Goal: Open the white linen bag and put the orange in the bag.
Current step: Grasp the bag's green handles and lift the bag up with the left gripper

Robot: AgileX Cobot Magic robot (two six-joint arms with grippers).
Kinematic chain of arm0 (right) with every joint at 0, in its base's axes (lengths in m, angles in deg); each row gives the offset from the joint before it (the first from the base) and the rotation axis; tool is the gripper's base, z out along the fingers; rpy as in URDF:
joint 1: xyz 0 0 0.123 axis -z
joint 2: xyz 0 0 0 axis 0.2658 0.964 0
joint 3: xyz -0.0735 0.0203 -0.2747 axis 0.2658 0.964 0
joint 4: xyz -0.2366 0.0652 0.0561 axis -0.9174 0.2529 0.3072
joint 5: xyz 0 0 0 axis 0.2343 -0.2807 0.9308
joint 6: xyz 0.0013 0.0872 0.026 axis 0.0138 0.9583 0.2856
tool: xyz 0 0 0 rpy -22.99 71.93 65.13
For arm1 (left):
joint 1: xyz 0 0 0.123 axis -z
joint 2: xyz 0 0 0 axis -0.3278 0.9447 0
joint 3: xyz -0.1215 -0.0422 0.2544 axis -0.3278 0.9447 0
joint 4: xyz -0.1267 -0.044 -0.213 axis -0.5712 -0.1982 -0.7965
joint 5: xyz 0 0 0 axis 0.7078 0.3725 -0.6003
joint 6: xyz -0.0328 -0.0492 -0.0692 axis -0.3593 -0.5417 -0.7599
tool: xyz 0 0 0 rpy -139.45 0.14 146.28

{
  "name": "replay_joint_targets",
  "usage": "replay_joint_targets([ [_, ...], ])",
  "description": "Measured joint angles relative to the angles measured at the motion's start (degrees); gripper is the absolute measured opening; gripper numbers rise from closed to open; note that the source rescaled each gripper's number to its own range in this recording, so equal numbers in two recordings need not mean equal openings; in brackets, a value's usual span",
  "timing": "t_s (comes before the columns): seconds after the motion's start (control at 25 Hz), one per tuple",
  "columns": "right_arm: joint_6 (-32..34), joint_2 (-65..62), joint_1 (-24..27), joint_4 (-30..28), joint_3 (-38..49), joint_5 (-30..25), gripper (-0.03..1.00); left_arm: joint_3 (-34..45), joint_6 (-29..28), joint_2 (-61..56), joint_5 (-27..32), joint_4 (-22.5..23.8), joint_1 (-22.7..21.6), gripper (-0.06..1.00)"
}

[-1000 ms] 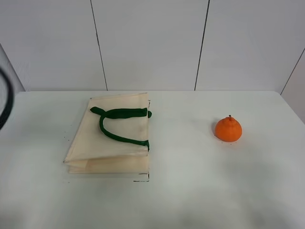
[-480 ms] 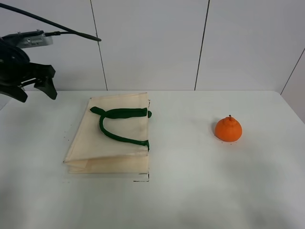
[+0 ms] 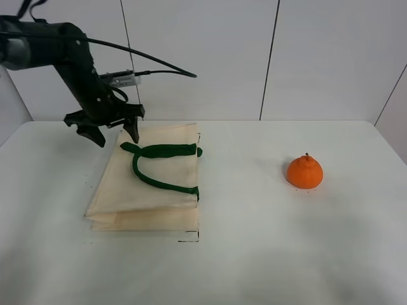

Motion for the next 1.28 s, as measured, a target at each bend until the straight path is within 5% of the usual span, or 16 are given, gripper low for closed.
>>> replay_joint_targets([
  [0.16, 0.0, 0.0, 0.0, 0.0, 0.0, 0.0, 1.0, -0.48, -2.17, 3.26, -4.54, -0.19, 3.28, 1.0],
  [0.92, 0.0, 0.0, 0.0, 0.0, 0.0, 0.0, 1.0, -0.48, -6.34, 14.37, -10.2, 2.85, 3.43, 0.98],
  [1.16, 0.0, 0.0, 0.0, 0.0, 0.0, 0.0, 1.0, -0.48, -7.35, 14.37, -9.9, 4.09, 3.43, 0.62],
  [1.28, 0.0, 0.0, 0.0, 0.0, 0.0, 0.0, 1.0, -0.48, -7.64, 14.37, -9.83, 4.41, 3.43, 0.32],
])
